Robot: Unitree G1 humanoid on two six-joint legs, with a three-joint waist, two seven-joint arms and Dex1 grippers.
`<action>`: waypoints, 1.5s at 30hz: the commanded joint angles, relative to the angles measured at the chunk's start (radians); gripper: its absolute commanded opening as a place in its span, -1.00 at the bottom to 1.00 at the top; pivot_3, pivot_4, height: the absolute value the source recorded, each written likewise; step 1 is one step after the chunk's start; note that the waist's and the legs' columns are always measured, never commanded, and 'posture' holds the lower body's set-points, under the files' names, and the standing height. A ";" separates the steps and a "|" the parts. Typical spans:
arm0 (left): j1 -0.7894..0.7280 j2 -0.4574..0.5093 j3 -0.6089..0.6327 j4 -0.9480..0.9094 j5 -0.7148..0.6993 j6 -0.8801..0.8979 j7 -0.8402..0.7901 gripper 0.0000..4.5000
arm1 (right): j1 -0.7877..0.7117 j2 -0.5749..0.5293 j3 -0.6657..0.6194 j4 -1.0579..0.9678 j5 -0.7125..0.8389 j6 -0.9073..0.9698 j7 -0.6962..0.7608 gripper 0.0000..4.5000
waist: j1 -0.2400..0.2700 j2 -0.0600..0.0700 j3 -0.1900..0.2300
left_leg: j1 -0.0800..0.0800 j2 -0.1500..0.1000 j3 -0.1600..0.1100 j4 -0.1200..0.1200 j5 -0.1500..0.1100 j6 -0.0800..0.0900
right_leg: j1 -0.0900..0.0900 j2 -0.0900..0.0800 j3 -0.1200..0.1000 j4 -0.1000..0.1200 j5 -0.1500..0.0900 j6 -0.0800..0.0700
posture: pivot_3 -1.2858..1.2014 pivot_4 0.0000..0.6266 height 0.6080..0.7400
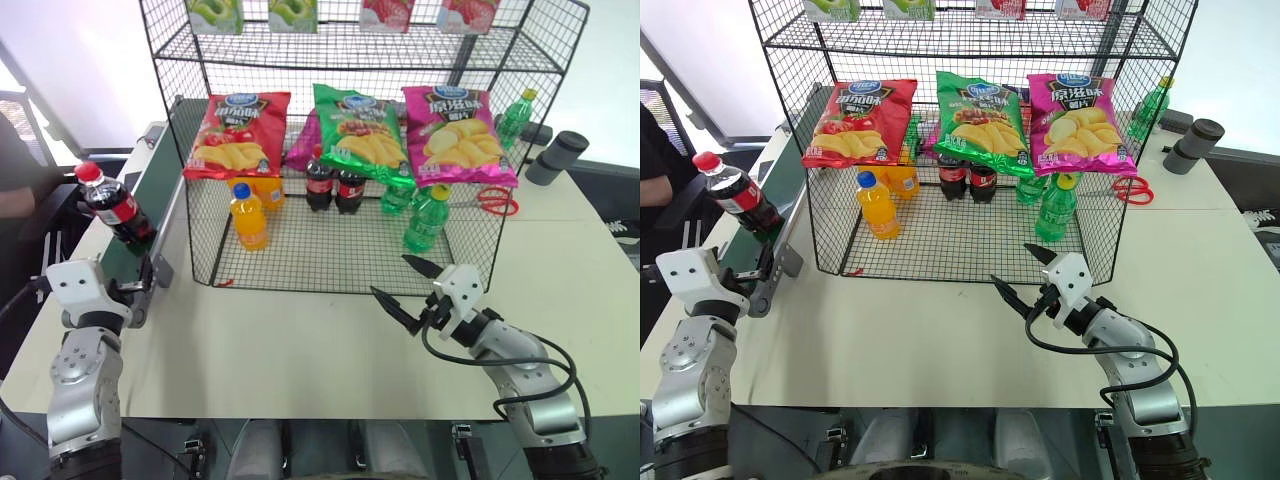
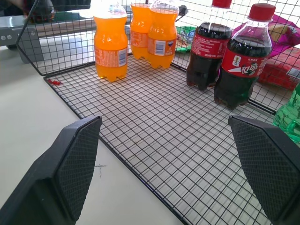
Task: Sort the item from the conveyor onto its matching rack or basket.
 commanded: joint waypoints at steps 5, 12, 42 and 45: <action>-0.022 0.013 0.045 0.014 -0.028 -0.029 0.000 1.00 | -0.008 0.006 -0.002 -0.008 -0.005 -0.027 0.003 0.99 | -0.001 0.000 0.000 | 0.000 0.000 0.000 0.000 0.000 0.000 | 0.000 0.000 0.000 0.000 0.000 0.000 | 0.03 -0.52 1.00; -0.027 0.014 0.063 0.046 -0.039 -0.055 -0.009 1.00 | -0.007 0.009 0.001 -0.007 -0.010 -0.027 0.002 0.99 | 0.000 0.000 0.000 | 0.000 0.000 0.000 0.000 0.000 0.000 | 0.000 0.000 0.000 0.000 0.000 0.000 | 0.03 -0.52 1.00; -0.013 0.282 -0.436 -0.399 -0.291 0.305 -0.569 0.29 | -0.081 -0.057 -0.025 -0.259 0.320 0.347 0.097 1.00 | -0.003 0.000 0.007 | -0.003 -0.001 0.000 -0.004 0.000 -0.002 | -0.004 -0.006 -0.001 -0.002 -0.002 -0.005 | 0.03 -0.52 1.00; -0.082 0.232 -0.537 -0.332 -0.246 0.287 -0.612 0.29 | -0.081 -0.061 -0.012 -0.289 0.340 0.388 0.091 1.00 | -0.001 0.000 0.007 | -0.003 -0.002 0.000 -0.003 0.000 -0.001 | -0.003 -0.005 -0.001 -0.002 -0.002 -0.005 | 0.03 -0.52 1.00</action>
